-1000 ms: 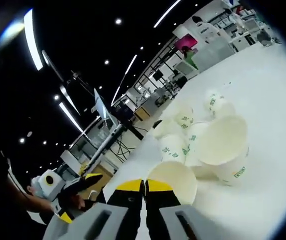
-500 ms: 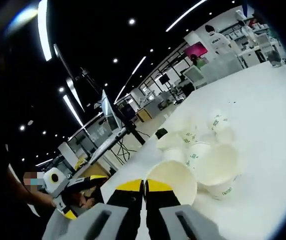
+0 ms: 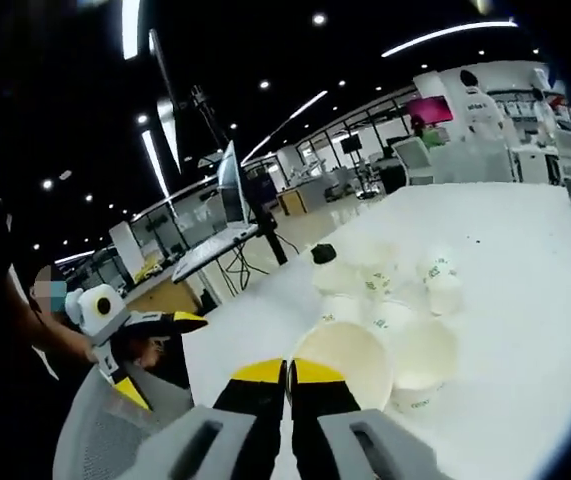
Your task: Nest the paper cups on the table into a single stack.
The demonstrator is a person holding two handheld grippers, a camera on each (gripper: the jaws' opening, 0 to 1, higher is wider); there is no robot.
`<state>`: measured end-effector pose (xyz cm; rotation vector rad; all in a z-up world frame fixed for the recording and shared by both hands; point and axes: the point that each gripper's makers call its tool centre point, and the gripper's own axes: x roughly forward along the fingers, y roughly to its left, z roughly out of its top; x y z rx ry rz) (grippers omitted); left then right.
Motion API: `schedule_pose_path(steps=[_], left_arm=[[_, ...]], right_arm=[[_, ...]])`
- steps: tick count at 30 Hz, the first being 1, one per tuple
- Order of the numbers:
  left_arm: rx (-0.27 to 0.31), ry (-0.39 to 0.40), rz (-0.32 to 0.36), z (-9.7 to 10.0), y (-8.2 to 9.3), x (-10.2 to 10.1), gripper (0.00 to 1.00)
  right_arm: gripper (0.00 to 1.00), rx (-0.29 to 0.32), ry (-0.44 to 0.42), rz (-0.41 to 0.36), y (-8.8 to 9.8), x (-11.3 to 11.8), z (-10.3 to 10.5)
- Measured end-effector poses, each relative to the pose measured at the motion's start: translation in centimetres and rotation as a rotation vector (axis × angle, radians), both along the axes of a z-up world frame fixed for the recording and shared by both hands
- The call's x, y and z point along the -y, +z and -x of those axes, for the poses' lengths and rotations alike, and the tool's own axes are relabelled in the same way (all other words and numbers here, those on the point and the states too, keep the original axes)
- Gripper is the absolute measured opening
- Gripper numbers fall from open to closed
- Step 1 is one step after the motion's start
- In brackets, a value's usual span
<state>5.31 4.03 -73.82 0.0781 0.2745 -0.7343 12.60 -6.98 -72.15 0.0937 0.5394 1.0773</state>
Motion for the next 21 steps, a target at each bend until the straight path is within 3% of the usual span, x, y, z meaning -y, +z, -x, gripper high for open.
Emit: schedule_pose_path(steps=[10, 21], left_arm=[[0.003, 0.006, 0.001, -0.1, 0.1, -0.1, 0.88], [0.001, 0.009, 0.003, -0.1, 0.0, -0.2, 0.88]], right_arm=[[0.00, 0.095, 0.064, 0.188, -1.3, 0.3, 0.1], [0.00, 0.175, 0.138, 0.341, -3.1, -0.5, 0.5]])
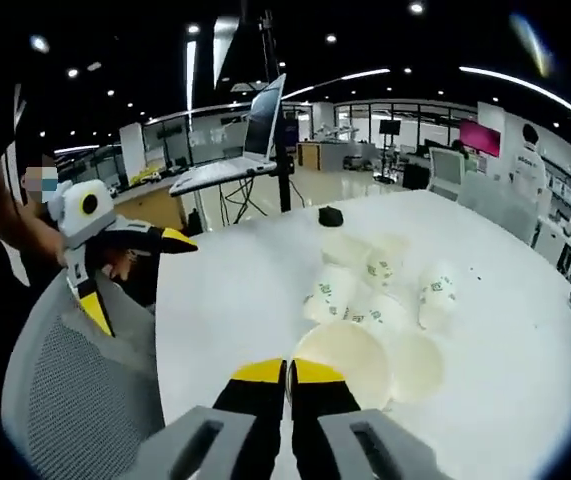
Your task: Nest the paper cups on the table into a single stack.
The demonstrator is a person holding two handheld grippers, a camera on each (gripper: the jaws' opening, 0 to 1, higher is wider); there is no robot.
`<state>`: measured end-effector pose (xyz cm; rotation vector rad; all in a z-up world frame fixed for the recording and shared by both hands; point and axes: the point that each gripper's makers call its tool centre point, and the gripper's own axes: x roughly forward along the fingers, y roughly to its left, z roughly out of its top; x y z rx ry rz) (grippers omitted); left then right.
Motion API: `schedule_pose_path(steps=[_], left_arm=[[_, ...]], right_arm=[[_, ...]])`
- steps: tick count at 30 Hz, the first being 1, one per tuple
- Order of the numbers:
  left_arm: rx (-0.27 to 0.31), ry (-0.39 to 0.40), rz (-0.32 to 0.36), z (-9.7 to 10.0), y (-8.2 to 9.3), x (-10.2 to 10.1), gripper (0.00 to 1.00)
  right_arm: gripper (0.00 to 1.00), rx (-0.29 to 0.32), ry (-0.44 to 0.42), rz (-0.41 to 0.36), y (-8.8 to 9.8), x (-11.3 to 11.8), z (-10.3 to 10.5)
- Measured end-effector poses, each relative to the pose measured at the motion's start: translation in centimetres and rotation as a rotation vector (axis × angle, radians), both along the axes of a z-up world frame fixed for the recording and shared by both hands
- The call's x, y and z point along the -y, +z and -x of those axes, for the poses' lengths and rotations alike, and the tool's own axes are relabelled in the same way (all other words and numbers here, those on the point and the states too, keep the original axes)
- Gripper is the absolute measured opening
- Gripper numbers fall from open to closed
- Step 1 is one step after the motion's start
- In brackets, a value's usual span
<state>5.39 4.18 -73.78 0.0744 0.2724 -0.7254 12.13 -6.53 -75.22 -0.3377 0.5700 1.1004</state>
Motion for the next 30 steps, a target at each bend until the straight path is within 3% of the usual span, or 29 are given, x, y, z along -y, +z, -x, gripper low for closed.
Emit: schedule_pose_path(steps=[16, 30], left_arm=[[-0.003, 0.004, 0.000, 0.0, -0.1, -0.1, 0.87], [-0.011, -0.003, -0.007, 0.0, -0.3, 0.0, 0.86]], right_arm=[[0.00, 0.090, 0.132, 0.213, -2.8, -0.5, 0.7], [0.00, 0.084, 0.175, 0.257, -3.5, -0.6, 1.4]])
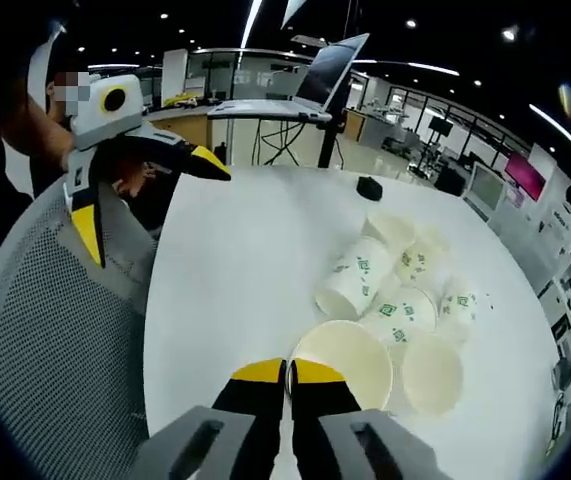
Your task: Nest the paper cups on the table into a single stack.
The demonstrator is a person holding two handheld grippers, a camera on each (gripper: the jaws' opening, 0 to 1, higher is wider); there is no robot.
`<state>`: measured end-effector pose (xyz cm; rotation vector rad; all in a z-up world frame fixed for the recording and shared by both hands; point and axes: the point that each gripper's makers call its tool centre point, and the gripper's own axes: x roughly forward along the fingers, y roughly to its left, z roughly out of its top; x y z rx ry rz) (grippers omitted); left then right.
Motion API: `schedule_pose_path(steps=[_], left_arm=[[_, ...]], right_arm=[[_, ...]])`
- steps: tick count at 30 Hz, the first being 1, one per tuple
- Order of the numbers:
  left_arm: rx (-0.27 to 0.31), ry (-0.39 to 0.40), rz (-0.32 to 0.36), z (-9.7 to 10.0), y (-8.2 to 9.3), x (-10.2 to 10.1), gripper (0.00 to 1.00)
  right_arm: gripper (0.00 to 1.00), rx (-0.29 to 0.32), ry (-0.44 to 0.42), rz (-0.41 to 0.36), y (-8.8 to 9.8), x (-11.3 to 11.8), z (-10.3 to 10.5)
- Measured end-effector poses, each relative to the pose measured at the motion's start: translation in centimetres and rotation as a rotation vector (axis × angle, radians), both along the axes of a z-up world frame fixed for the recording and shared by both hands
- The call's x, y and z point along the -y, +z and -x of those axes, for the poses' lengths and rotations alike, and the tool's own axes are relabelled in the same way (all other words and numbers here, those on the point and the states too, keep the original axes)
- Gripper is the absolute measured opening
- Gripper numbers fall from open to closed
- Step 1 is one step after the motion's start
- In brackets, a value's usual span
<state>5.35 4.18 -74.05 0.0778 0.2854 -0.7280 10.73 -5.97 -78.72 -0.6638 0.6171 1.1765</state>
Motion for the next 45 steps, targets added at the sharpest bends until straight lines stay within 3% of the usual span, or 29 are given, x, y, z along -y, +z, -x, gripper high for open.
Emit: schedule_pose_path(steps=[9, 23, 29, 33, 36, 41, 45], left_arm=[[-0.004, -0.001, -0.003, 0.0, -0.1, 0.0, 0.86], [-0.013, -0.013, 0.005, 0.2, -0.2, 0.2, 0.86], [-0.005, -0.002, 0.014, 0.0, 0.1, 0.1, 0.86], [-0.004, 0.012, 0.016, -0.1, 0.2, -0.1, 0.87], [-0.015, 0.017, 0.021, -0.3, 0.0, -0.3, 0.88], [-0.038, 0.023, 0.047, -0.5, 0.1, -0.6, 0.89], [-0.043, 0.011, 0.026, -0.5, 0.0, -0.4, 0.89]], right_arm=[[0.00, -0.025, 0.035, 0.002, -0.2, -0.4, 1.2], [0.00, -0.024, 0.028, -0.033, -0.1, -1.4, 1.1], [0.04, -0.022, 0.008, -0.059, 0.3, -1.6, 1.3], [0.09, -0.011, -0.044, -0.099, 1.3, -1.1, 1.0], [0.21, -0.035, -0.119, -0.169, 2.1, -0.8, 0.7], [0.25, -0.016, -0.185, -0.207, 2.7, 0.2, 0.4], [0.30, -0.006, -0.261, -0.269, 3.6, 0.8, 0.2]])
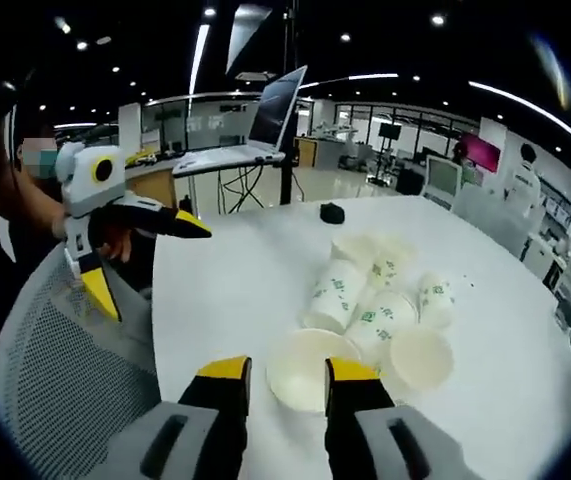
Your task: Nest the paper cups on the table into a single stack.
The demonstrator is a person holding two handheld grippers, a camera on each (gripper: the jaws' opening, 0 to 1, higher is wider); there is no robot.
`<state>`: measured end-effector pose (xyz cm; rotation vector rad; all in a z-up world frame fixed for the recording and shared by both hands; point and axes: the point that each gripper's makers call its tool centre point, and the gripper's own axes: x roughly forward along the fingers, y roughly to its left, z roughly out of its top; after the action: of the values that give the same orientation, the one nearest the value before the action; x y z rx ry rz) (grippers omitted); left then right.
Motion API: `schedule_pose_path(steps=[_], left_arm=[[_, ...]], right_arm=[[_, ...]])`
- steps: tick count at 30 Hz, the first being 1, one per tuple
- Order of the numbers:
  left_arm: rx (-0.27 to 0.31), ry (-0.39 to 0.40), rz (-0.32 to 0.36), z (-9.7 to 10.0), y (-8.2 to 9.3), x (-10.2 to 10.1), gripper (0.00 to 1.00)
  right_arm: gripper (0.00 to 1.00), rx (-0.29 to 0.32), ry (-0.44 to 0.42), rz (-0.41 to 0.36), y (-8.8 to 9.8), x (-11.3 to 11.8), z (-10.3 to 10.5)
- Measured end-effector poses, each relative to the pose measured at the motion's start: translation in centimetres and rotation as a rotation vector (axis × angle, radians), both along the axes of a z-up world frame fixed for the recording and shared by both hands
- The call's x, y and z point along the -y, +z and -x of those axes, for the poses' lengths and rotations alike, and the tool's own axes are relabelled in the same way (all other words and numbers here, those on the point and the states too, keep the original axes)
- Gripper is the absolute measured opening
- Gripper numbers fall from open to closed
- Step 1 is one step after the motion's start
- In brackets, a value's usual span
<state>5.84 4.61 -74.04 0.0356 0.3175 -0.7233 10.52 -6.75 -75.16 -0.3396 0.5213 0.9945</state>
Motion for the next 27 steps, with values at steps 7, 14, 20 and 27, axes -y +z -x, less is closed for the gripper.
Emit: schedule_pose_path(steps=[7, 14, 20, 27], left_arm=[[0.016, 0.006, -0.017, -1.3, 1.0, -0.2, 0.84], [0.038, 0.007, 0.015, -4.0, 2.6, 0.4, 0.82], [0.052, -0.027, 0.033, -6.2, 3.9, 2.2, 0.76], [0.032, -0.072, 0.092, -8.4, 5.0, 5.0, 0.70]], right_arm=[[0.39, 0.002, -0.106, -0.066, 0.6, 1.8, -0.2], [0.49, 0.017, -0.200, -0.087, 0.6, 4.3, 0.2], [0.58, 0.037, -0.270, -0.105, 0.9, 6.3, 0.7], [0.69, 0.055, -0.296, -0.099, 0.8, 8.1, 1.6]])
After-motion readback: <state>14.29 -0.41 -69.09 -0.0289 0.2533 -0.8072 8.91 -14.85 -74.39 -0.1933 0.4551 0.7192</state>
